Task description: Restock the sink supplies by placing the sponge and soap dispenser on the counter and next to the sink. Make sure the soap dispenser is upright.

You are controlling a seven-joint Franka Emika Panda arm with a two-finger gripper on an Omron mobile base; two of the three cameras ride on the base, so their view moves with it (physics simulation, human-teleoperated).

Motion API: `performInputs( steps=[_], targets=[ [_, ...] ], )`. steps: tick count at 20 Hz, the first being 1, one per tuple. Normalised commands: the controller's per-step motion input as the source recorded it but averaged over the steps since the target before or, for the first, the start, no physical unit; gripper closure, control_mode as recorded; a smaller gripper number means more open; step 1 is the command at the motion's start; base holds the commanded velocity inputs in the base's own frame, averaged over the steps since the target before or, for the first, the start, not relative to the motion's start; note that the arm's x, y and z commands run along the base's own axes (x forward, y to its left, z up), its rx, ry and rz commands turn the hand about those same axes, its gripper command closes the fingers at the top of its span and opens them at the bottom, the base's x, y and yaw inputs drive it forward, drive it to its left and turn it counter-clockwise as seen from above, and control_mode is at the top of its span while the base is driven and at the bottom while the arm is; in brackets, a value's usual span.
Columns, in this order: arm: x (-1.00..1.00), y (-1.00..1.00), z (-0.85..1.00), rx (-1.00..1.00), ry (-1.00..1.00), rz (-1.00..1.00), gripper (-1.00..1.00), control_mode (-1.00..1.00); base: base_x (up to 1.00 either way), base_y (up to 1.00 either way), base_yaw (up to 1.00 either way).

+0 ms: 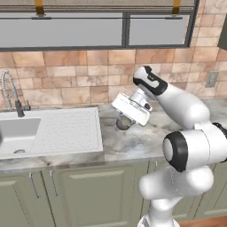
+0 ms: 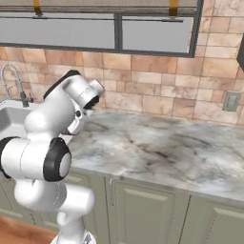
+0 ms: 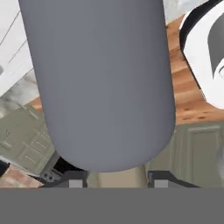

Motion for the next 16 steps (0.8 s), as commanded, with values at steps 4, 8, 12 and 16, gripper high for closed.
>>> performInputs(
  steps=[4, 8, 12, 16],
  targets=[
    [0.23, 0.17, 0.0, 0.21, 0.44, -0.15, 1.0, -1.0, 0.0, 0.0, 0.0],
    [0.27, 0.26, -0.17, 0.21, 0.31, -0.19, 1.0, -1.0, 0.0, 0.0, 0.0],
    [0.36, 0.29, -0.28, 0.16, 0.03, -0.3, 1.0, -1.0, 0.0, 0.0, 0.0],
    [0.63, 0.06, -0.07, 0.09, 0.0, -0.38, 1.0, -1.0, 0.0, 0.0, 0.0]
  ],
)
